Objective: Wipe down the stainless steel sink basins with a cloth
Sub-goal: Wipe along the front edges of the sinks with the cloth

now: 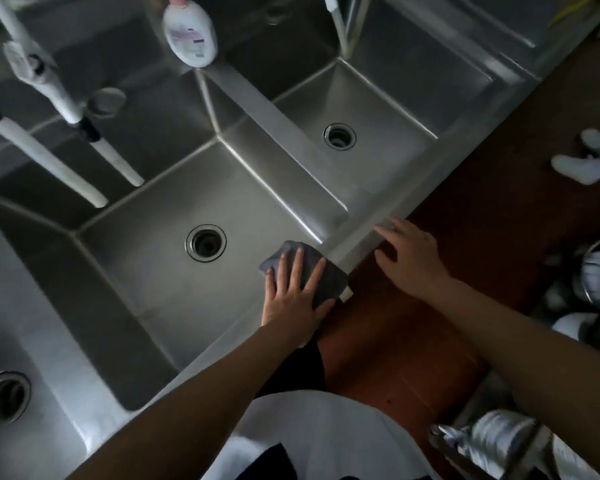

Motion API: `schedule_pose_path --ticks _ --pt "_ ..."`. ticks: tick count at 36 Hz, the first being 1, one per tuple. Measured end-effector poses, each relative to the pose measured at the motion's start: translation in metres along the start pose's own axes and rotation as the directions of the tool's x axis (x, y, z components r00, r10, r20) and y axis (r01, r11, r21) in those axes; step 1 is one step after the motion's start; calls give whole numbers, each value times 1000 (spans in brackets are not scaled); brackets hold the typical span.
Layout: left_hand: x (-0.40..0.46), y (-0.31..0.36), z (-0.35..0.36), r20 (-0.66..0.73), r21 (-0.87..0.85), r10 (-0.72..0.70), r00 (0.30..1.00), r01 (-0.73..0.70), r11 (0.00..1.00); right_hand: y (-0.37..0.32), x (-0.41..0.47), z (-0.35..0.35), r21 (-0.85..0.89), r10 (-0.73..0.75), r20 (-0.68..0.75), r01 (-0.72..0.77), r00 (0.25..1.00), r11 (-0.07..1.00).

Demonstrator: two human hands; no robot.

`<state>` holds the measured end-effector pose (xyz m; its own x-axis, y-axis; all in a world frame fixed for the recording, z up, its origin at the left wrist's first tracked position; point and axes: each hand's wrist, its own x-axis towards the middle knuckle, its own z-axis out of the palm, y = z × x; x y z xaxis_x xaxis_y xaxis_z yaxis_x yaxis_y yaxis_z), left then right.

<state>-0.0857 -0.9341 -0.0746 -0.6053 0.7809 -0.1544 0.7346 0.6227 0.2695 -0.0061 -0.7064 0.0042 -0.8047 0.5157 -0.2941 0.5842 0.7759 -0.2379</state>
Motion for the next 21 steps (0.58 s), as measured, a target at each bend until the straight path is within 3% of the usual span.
schedule_pose_path --ticks 5,8,14,18,21 --pt "72 42 -3 -11 -9 70 997 -70 997 24 58 -23 -152 -24 83 36 996 988" --pt "106 68 -4 -28 -29 29 999 -29 999 40 88 -36 -172 -18 127 40 992 984" --pt "122 105 0 -71 -71 -204 976 199 977 74 135 -52 -25 76 145 -73 986 997" --pt "142 134 -1 -80 -134 -428 900 415 900 96 160 -51 -80 -83 131 94 988 992" --pt "171 153 1 -74 -204 -614 786 591 781 110 189 -53 -116 -190 194 215 962 970"
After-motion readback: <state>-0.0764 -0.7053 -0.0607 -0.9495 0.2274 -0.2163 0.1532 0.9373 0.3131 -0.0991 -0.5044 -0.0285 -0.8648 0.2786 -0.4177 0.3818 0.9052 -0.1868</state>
